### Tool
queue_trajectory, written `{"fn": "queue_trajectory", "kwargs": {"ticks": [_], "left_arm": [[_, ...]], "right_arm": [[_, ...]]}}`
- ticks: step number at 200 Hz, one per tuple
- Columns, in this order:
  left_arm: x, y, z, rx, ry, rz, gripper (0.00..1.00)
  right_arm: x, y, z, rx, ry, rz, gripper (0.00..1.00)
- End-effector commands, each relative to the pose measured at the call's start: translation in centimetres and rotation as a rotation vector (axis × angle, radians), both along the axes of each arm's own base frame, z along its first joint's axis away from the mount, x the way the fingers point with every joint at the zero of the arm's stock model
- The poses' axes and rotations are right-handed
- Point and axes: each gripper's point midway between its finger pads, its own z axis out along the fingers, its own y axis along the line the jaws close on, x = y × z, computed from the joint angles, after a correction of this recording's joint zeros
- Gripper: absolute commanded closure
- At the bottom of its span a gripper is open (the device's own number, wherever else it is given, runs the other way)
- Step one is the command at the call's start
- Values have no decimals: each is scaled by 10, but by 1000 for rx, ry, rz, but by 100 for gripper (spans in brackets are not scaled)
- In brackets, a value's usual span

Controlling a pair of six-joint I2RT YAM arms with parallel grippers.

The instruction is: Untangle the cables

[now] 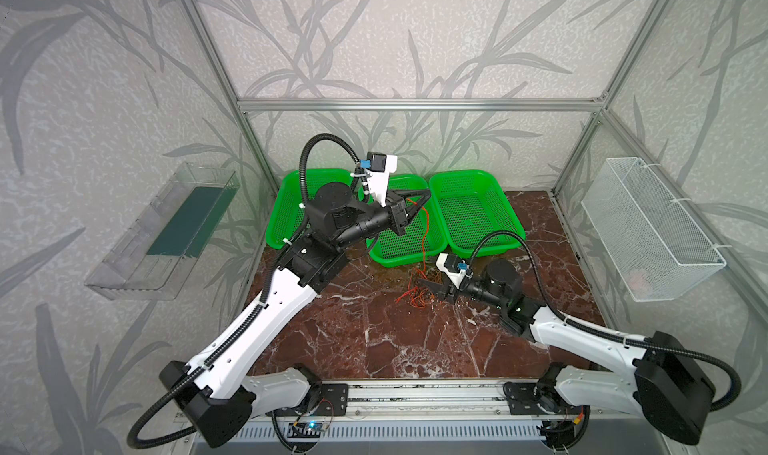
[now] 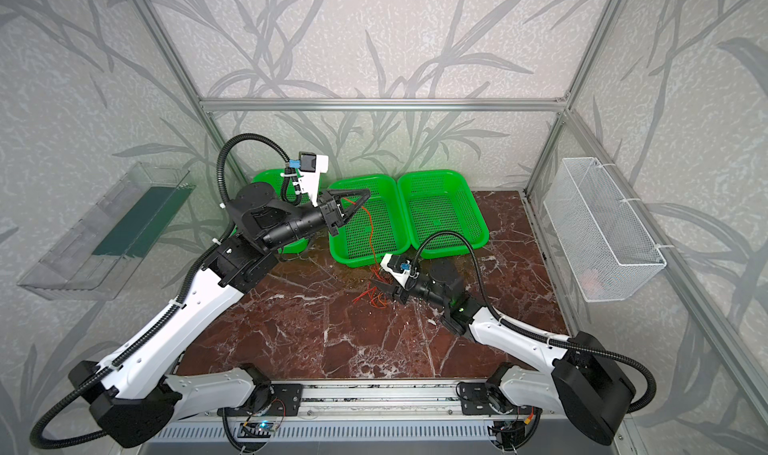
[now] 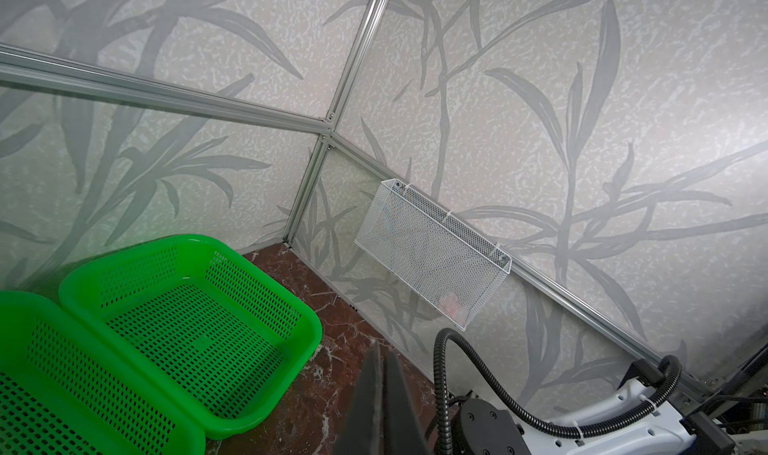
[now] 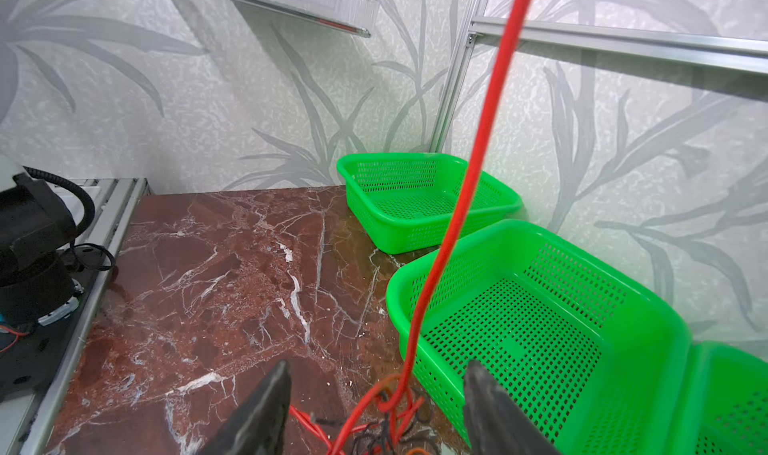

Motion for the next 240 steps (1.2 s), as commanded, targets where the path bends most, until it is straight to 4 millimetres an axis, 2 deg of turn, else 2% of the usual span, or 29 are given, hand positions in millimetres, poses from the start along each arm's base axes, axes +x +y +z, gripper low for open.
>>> {"fn": "queue_trajectory", "kwargs": {"ticks": [1,11,25,35,49,61,74,131,180,204,240], "left_arm": [[-14,-4,14,-32,-49,-31,100],[-16,-8,14,-36,-51,-44,100],[-18,-12,13,-37,-55,-48,100],[-19,-15,14,-39,-57,-55,100],[-21,-18,17,-43,-63,-60,100],[-21,-21,21,-45,-73,-64,100],[-21,-22,30,-54,-87,-67,100],[-20,-28,76,-81,-159,-87,100],[-26,-20,120,-101,-255,-59,100],[-29,-15,135,-101,-290,-42,100],[-31,-6,143,-92,-318,-4,100]], "right_arm": [[9,5,17,9,26,-15,37],[20,5,16,4,64,-65,39],[30,6,20,18,98,-108,48],[29,9,23,33,113,-92,52],[27,13,21,41,117,-62,62],[28,15,11,30,129,-61,77],[26,16,0,16,137,-47,84],[25,15,-51,-69,208,-43,86],[29,7,-93,-152,282,-70,86],[33,1,-111,-188,304,-94,86],[41,-10,-128,-196,335,-148,87]]}}
